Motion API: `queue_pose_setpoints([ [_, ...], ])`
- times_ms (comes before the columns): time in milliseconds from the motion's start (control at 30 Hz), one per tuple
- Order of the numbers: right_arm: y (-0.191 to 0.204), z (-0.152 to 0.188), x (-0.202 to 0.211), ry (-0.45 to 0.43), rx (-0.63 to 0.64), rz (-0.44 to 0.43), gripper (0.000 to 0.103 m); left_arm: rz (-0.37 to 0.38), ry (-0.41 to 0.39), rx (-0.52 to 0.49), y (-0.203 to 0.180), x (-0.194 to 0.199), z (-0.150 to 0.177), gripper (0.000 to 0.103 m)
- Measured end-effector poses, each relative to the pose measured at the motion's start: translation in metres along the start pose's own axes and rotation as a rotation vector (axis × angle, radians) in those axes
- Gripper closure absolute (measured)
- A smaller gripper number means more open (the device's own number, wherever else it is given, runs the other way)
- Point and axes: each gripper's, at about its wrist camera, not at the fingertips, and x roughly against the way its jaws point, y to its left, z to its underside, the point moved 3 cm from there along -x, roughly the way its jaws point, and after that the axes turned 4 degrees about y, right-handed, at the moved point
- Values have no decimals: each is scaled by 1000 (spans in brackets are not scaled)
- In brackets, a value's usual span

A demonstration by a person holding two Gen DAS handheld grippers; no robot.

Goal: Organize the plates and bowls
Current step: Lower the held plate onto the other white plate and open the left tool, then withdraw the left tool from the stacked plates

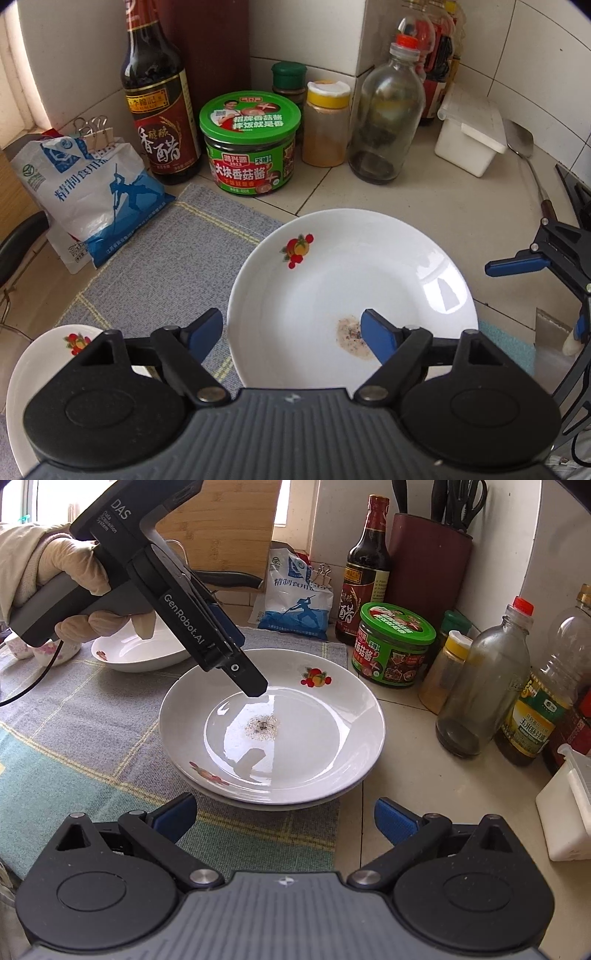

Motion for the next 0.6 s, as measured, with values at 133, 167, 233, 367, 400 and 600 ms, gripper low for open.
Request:
queue_pose_setpoints([
  [133,2,-1,5,-14,-20,1,0,-36,-42,42,4,19,11,21],
  [167,3,-2,7,-20,-24,-3,0,-48,-54,56,4,24,14,21],
  [233,5,-4,10,-28,-25,-10,0,-76,-81,90,5,37,25,21],
  [367,11,-12,14,-48,-12,-16,0,-157,-127,157,5,62,49,15],
  [400,13,-14,15,-56,-5,-19,0,-192,-139,173,4,69,57,15],
  [600,26,-29,17,-102,41,-88,0,-325,-134,298,1,90,102,14],
])
